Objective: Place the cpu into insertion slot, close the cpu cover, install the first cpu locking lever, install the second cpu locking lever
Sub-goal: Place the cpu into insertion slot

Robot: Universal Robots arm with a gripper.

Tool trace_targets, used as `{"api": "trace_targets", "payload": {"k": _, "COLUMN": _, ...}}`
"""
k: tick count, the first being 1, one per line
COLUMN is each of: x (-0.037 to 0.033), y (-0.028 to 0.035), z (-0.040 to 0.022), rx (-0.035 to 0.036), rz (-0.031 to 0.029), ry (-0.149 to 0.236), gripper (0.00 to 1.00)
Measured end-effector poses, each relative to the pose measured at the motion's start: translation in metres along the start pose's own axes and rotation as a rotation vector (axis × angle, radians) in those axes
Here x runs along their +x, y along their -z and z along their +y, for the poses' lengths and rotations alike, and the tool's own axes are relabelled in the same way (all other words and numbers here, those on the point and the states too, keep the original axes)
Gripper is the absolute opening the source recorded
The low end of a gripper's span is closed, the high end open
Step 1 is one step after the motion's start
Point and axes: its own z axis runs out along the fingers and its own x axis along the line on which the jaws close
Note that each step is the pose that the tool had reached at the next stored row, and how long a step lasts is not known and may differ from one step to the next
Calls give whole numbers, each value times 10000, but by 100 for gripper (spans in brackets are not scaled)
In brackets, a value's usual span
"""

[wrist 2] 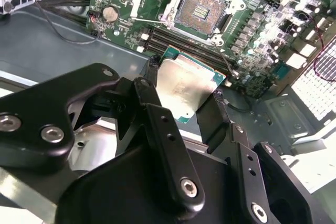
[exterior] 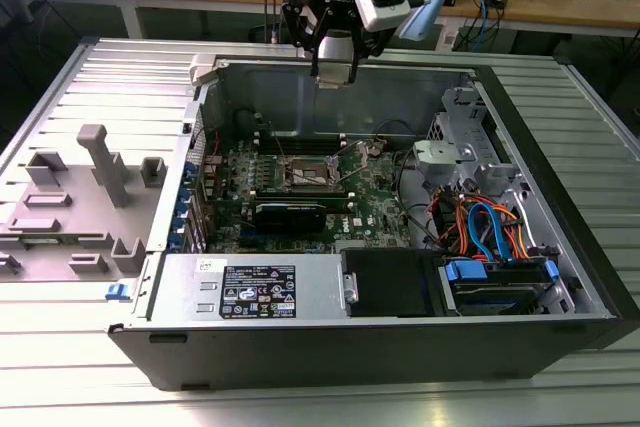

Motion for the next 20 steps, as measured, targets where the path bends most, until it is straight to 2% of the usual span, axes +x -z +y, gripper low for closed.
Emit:
{"api": "trace_targets", "payload": {"k": 5, "x": -2, "y": -6, "z": -17, "rx": -4, "rz": -33, "ry": -349, "gripper": 54}}
{"api": "trace_targets", "payload": {"k": 10, "x": -3, "y": -14, "z": -19, "rx": -6, "rz": -94, "ry": -1042, "gripper": 54}}
{"api": "trace_targets", "payload": {"k": 14, "x": -2, "y": -17, "z": -19, "rx": -12, "rz": -117, "ry": -1307, "gripper": 54}}
{"api": "trace_targets", "payload": {"k": 16, "x": -3, "y": -25, "z": -20, "rx": -20, "rz": -141, "ry": -1582, "gripper": 54}}
{"api": "trace_targets", "payload": {"k": 20, "x": -6, "y": -34, "z": -46, "rx": -24, "rz": -164, "ry": -1838, "gripper": 54}}
